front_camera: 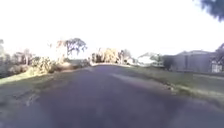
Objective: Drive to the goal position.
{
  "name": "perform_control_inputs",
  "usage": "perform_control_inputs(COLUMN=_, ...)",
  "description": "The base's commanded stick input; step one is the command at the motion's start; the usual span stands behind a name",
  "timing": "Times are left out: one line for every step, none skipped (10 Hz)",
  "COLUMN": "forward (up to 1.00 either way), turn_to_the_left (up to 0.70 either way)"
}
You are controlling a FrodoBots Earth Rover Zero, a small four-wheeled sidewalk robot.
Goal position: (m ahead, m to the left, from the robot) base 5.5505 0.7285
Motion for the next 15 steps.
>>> perform_control_inputs(forward=1.00, turn_to_the_left=0.00)
perform_control_inputs(forward=1.00, turn_to_the_left=0.00)
perform_control_inputs(forward=1.00, turn_to_the_left=0.00)
perform_control_inputs(forward=1.00, turn_to_the_left=0.00)
perform_control_inputs(forward=1.00, turn_to_the_left=0.00)
perform_control_inputs(forward=1.00, turn_to_the_left=0.00)
perform_control_inputs(forward=1.00, turn_to_the_left=0.00)
perform_control_inputs(forward=1.00, turn_to_the_left=0.00)
perform_control_inputs(forward=1.00, turn_to_the_left=0.00)
perform_control_inputs(forward=1.00, turn_to_the_left=0.00)
perform_control_inputs(forward=1.00, turn_to_the_left=0.00)
perform_control_inputs(forward=1.00, turn_to_the_left=0.00)
perform_control_inputs(forward=1.00, turn_to_the_left=0.00)
perform_control_inputs(forward=1.00, turn_to_the_left=0.00)
perform_control_inputs(forward=1.00, turn_to_the_left=0.00)
